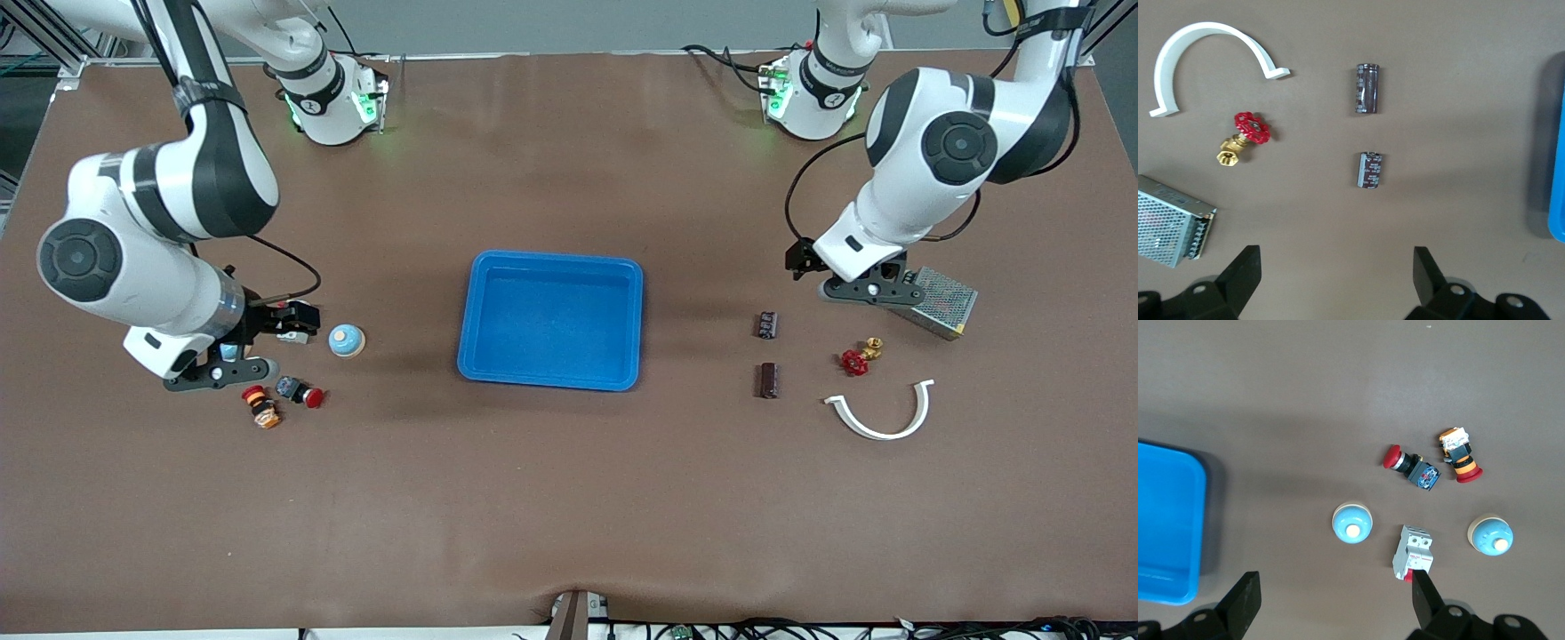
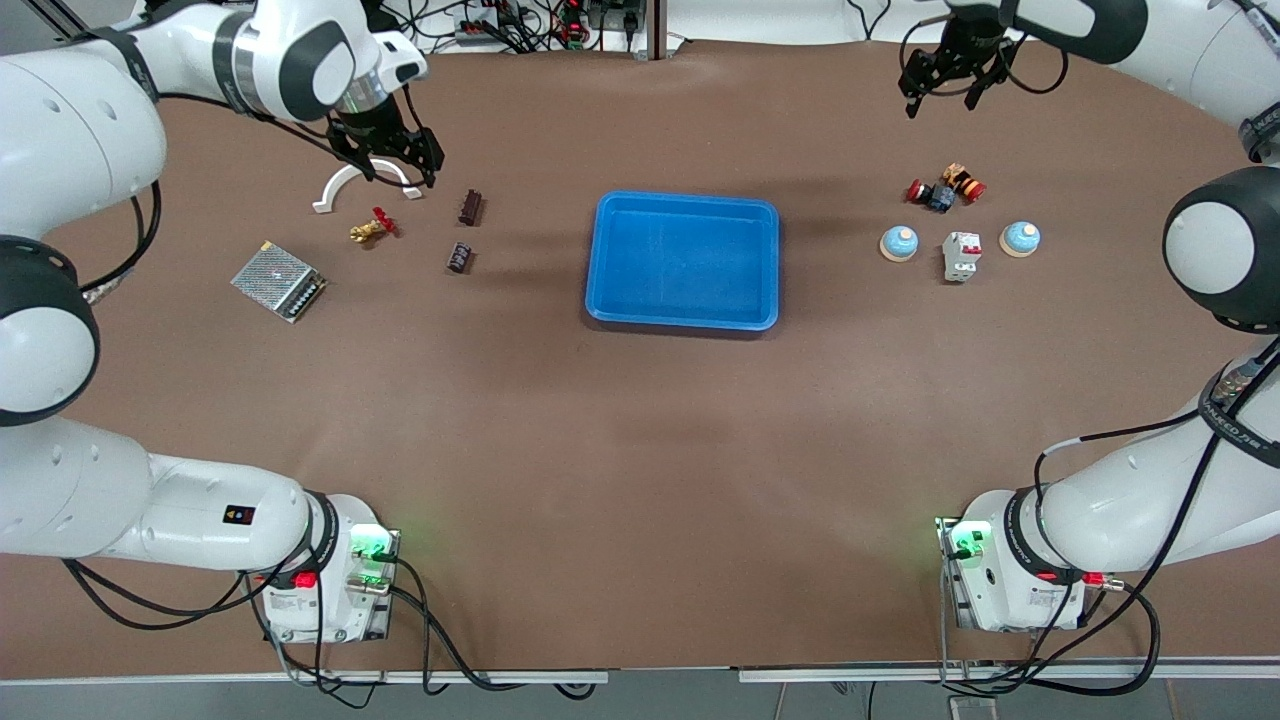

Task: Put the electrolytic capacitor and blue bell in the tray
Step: 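Grasp the short capacitor with the left gripper while the right gripper grasps a bell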

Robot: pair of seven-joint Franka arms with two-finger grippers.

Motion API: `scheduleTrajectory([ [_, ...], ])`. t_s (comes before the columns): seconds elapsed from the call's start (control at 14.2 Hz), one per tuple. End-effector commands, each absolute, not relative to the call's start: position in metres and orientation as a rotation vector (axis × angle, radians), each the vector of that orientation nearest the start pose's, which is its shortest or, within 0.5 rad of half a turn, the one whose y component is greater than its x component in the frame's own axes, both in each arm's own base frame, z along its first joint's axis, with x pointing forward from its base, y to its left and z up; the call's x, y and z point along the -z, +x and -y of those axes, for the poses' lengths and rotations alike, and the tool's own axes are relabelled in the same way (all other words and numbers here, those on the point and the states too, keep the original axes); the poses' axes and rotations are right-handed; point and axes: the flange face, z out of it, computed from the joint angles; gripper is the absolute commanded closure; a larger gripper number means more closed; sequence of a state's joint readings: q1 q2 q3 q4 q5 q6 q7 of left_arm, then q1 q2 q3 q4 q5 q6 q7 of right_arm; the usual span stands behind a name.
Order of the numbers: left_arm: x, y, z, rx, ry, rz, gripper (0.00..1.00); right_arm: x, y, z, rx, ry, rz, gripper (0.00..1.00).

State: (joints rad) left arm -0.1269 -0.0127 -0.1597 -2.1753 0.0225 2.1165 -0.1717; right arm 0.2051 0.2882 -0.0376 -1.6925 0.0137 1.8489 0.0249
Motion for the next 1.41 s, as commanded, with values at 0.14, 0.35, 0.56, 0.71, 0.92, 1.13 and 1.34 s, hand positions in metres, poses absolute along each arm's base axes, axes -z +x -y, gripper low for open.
scheduleTrajectory([
  [0.14, -0.355, 0.499, 0.15, -0.02, -3.114, -0.156, 0.0, -0.391, 0.608, -0.096, -0.19, -3.166, 0.223, 0.0],
  [0.35, -0.334, 0.5, 0.161, -0.003, -3.127, -0.146, 0.0, -0.359, 0.597, -0.091, -0.159, -3.165, 0.242, 0.0],
  [0.56, -0.311, 0.499, 0.162, 0.013, -3.139, -0.143, 0.0, -0.347, 0.594, -0.081, -0.165, -3.16, 0.259, 0.0],
  [0.71, -0.293, 0.496, 0.163, 0.039, -3.15, -0.146, 0.0, -0.338, 0.59, -0.078, -0.194, -3.156, 0.283, 0.0],
  [0.92, -0.256, 0.487, 0.162, 0.041, -3.161, -0.153, 0.0, -0.314, 0.578, -0.075, -0.195, -3.154, 0.285, 0.0],
  [1.13, -0.23, 0.486, 0.162, 0.058, -3.172, -0.162, 0.0, -0.3, 0.57, -0.079, -0.216, -3.151, 0.305, 0.0],
  [1.34, -0.217, 0.486, 0.166, 0.078, -3.181, -0.179, 0.0, -0.283, 0.563, -0.089, -0.267, -3.147, 0.337, 0.0],
])
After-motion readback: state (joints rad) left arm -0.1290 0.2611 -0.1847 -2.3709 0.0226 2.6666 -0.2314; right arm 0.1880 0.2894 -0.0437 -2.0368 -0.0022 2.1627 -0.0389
